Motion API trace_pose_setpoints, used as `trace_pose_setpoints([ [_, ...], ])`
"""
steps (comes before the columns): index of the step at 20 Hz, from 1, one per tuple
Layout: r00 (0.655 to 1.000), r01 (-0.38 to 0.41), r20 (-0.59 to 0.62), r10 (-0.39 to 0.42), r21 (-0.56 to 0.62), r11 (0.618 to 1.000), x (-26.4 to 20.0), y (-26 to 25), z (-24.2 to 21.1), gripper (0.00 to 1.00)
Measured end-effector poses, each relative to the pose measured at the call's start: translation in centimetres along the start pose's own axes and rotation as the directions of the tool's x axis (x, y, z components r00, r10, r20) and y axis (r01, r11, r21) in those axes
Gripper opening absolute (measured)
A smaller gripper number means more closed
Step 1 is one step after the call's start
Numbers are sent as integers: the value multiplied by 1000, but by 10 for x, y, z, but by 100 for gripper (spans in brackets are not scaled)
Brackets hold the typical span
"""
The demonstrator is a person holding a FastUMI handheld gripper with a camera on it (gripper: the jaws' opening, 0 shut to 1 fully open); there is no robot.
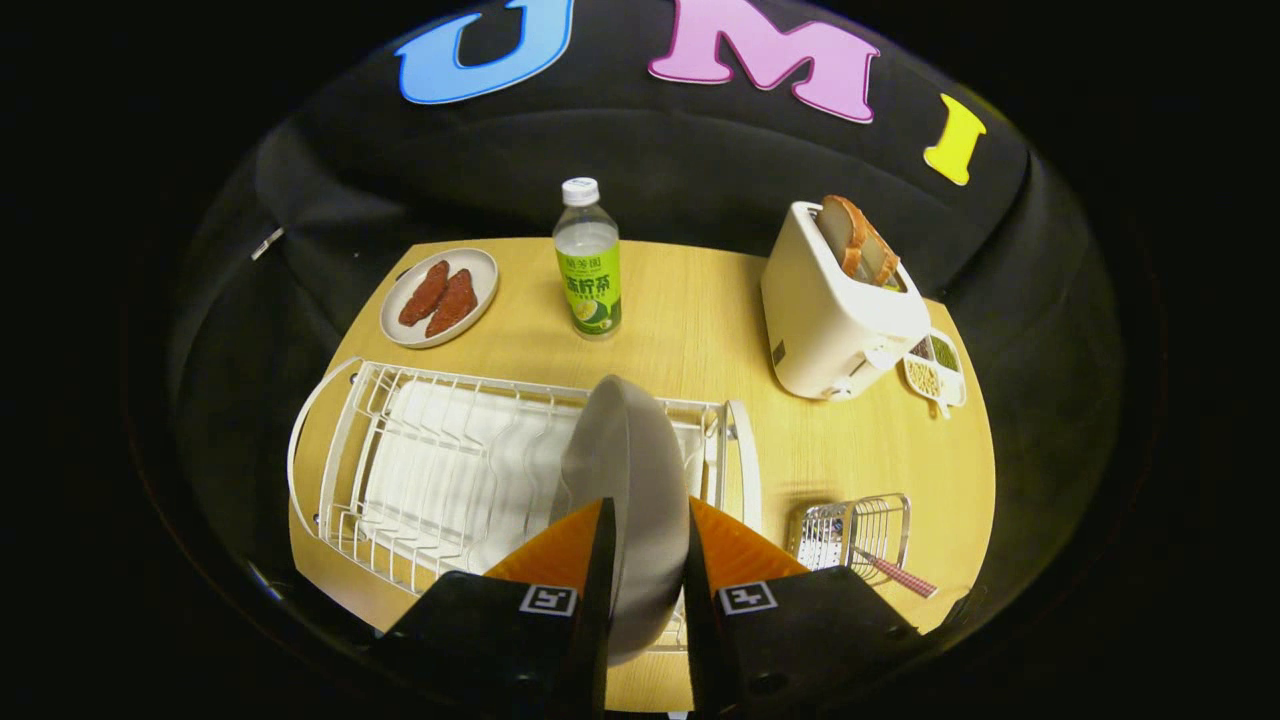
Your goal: Take the plate from the dish rack, then take the spoon from the basket and place it into the plate.
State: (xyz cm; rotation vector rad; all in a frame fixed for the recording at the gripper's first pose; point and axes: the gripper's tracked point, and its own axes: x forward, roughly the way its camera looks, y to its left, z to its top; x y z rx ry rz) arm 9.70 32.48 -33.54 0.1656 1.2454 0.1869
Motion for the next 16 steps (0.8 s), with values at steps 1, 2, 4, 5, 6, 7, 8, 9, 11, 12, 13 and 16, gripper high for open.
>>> trace_pose_setpoints([
  [1, 1000, 12, -11, -11, 5, 1000, -1, -3, 0, 35],
  [2, 1000, 28, -11, -28, 2, 1000, -1, -7, 1, 33],
  [4, 998, 60, 2, -60, -16, 998, -4, -14, 3, 29],
  [5, 997, 72, 9, -71, -30, 997, -6, -13, 3, 27],
  [6, 996, 86, 15, -85, -47, 995, -9, -12, 4, 25],
  [7, 995, 101, 23, -100, -60, 993, -10, -11, 6, 25],
  [8, 993, 117, 28, -116, -73, 990, -13, -10, 7, 25],
  [9, 990, 136, 34, -133, -81, 987, -15, -10, 10, 25],
  [11, 986, 162, 40, -159, -99, 982, -19, -7, 15, 25],
  [12, 985, 173, 37, -170, -112, 978, -19, -6, 16, 25],
  [13, 983, 184, 42, -180, -124, 975, -21, -4, 17, 25],
  [16, 972, 233, 84, -222, -175, 957, -28, -5, 31, 25],
])
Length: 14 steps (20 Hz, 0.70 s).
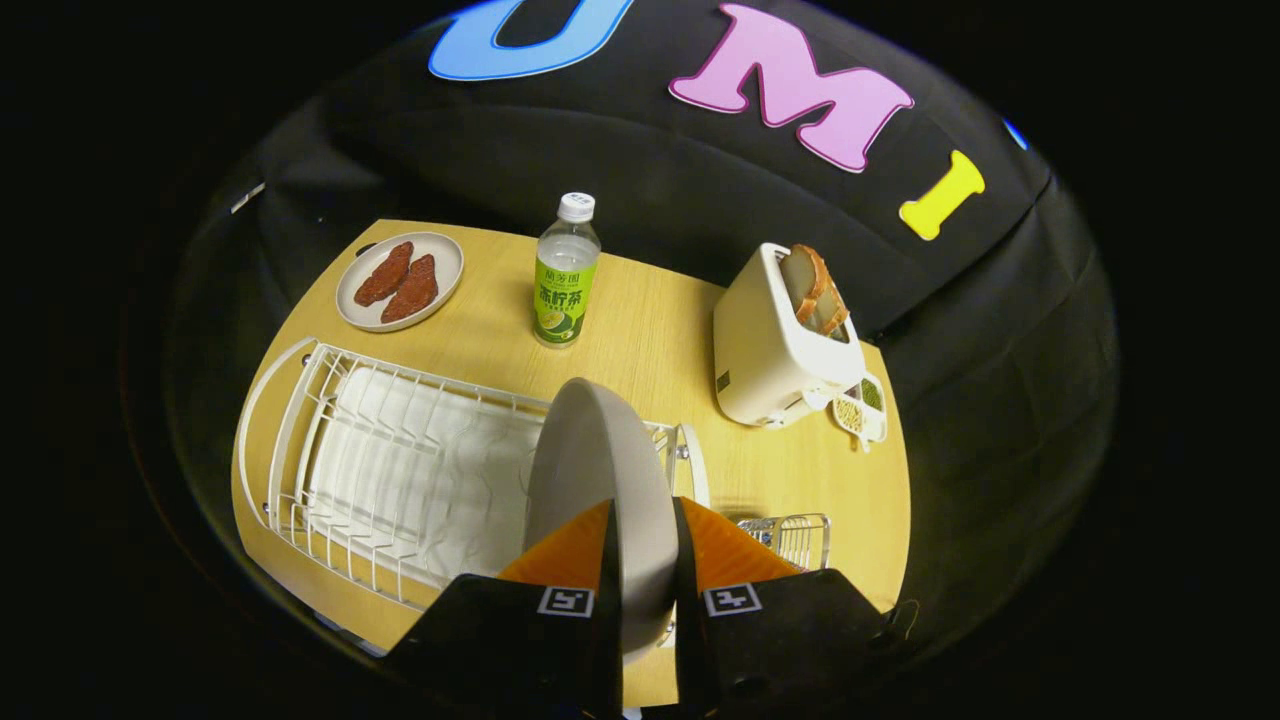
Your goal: Take the plate from the dish rack, then take the spoon from the basket and place it into the plate.
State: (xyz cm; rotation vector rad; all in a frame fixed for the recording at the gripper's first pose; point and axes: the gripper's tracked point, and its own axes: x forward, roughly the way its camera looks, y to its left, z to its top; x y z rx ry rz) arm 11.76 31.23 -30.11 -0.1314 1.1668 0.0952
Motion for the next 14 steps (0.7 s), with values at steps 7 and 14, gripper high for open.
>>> trace_pose_setpoints([
  [7, 996, -15, 88, 15, -4, 1000, -23, -18, 25, 25],
  [14, 963, -208, 196, 183, 114, 972, -69, -63, 20, 25],
])
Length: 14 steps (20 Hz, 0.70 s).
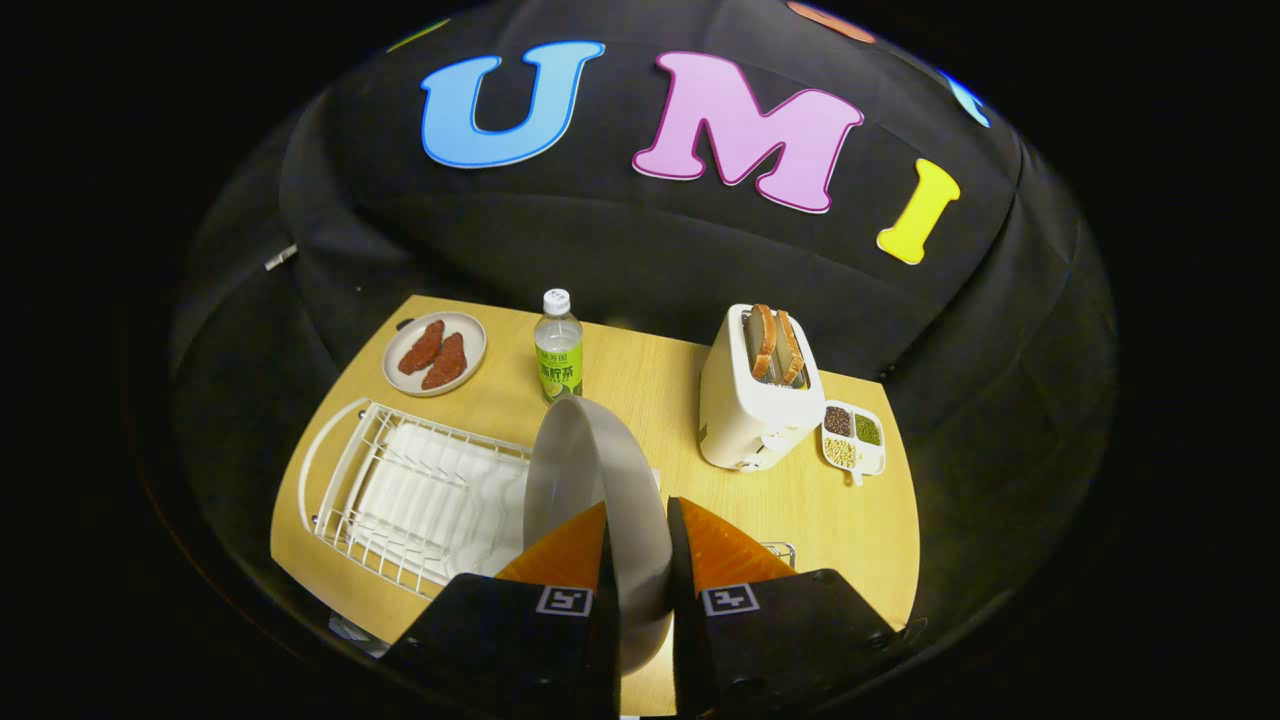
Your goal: Take the plate from the dish rack, then take the spoon from the basket and place it into the plate.
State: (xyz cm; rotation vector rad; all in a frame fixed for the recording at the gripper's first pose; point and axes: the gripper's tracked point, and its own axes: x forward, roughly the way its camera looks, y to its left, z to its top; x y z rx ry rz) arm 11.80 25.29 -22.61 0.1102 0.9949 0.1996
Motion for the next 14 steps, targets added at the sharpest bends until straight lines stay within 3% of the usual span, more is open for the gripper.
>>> trace_pose_setpoints([
  [3, 992, -113, 65, 109, 60, 992, -35, -20, -4, 25],
  [7, 988, -110, 119, 100, 80, 991, -69, -66, -21, 25],
  [14, 989, -141, 79, 126, 223, 965, -96, -128, -88, 25],
])
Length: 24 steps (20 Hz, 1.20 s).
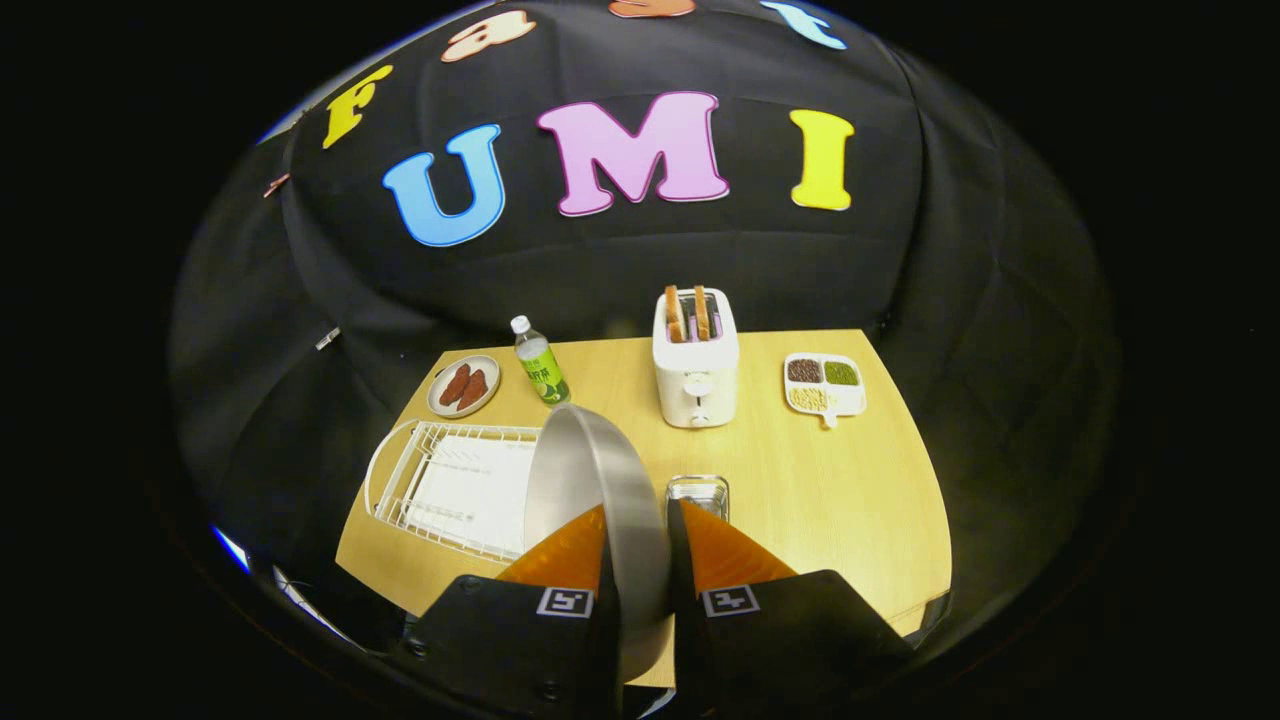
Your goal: Take the plate from the dish rack, then take the spoon from the basket and place it into the plate.
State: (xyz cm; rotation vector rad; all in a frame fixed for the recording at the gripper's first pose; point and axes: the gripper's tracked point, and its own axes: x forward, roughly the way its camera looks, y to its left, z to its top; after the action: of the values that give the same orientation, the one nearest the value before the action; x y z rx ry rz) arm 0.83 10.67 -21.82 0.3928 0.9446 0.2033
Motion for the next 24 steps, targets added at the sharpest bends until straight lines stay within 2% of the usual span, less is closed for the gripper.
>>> trace_pose_setpoints([
  [5, 996, -35, -80, 43, 97, 995, -6, -30, -73, 25],
  [11, 984, -22, -172, 54, 182, 983, 12, -54, -153, 25],
  [16, 972, -32, -217, 88, 246, 969, 34, -65, -191, 25],
  [24, 947, -64, -265, 181, 395, 916, 77, -68, -234, 25],
])
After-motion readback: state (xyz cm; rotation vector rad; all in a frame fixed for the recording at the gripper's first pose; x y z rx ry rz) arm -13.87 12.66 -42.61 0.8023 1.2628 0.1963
